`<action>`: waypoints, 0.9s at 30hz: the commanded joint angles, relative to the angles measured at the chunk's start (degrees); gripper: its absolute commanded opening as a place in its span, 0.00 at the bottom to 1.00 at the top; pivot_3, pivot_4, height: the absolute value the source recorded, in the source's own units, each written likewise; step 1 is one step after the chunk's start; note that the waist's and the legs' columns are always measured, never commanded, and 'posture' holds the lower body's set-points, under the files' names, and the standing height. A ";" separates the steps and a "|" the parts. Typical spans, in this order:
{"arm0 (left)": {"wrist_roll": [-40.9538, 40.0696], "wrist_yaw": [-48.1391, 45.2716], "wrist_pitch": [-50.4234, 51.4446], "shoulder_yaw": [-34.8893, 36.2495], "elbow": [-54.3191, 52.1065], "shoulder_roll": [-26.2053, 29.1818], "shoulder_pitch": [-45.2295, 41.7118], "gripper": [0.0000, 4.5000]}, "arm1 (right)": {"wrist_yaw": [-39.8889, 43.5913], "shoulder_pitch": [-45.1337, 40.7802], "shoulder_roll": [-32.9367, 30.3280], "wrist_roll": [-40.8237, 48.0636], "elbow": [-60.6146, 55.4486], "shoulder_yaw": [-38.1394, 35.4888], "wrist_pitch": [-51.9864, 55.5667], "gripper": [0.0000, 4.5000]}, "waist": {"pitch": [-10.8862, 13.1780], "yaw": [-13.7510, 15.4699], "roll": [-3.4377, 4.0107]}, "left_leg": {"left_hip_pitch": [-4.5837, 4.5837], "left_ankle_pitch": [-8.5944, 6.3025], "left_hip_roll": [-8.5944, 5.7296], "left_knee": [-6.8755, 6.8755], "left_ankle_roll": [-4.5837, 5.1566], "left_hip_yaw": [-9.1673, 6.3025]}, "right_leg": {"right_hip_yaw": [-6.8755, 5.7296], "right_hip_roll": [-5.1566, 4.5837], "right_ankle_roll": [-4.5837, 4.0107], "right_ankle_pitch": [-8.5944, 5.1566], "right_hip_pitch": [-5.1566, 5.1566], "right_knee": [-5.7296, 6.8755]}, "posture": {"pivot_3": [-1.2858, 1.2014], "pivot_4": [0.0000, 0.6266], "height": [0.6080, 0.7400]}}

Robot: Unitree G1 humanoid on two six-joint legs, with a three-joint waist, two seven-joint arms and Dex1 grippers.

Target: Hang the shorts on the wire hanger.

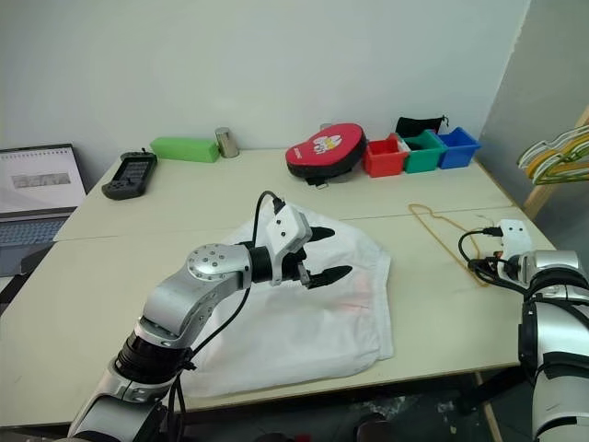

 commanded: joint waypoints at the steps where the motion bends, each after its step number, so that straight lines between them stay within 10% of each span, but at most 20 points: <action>1: -0.08 -0.40 -0.83 1.76 -1.09 0.49 -1.40 0.98 | 0.97 0.98 0.18 -0.36 -0.74 -0.41 0.64 0.40 | -0.01 -0.03 0.00 | 0.01 0.00 0.00 0.00 0.00 0.00 | 0.00 0.02 0.00 0.00 0.00 0.00 | 0.50 0.05 1.00; 9: 0.17 -0.11 -1.11 1.48 -0.85 0.13 -1.42 0.98 | 2.59 1.94 0.18 -1.37 -1.19 0.56 0.08 0.02 | -0.01 -0.07 0.00 | 0.43 -0.01 -0.01 -0.01 0.00 0.06 | 0.01 0.07 0.01 -0.01 0.42 -0.01 | 0.50 0.05 1.00; 27: 1.31 -2.62 -9.57 14.01 20.12 9.56 -10.06 0.98 | 6.53 -5.00 0.84 -16.31 -13.73 16.29 -36.88 0.02 | -0.02 -1.15 0.02 | 0.58 -0.01 0.07 -0.06 -0.02 0.12 | 0.13 0.06 0.01 -0.01 0.37 0.10 | 0.50 0.01 1.00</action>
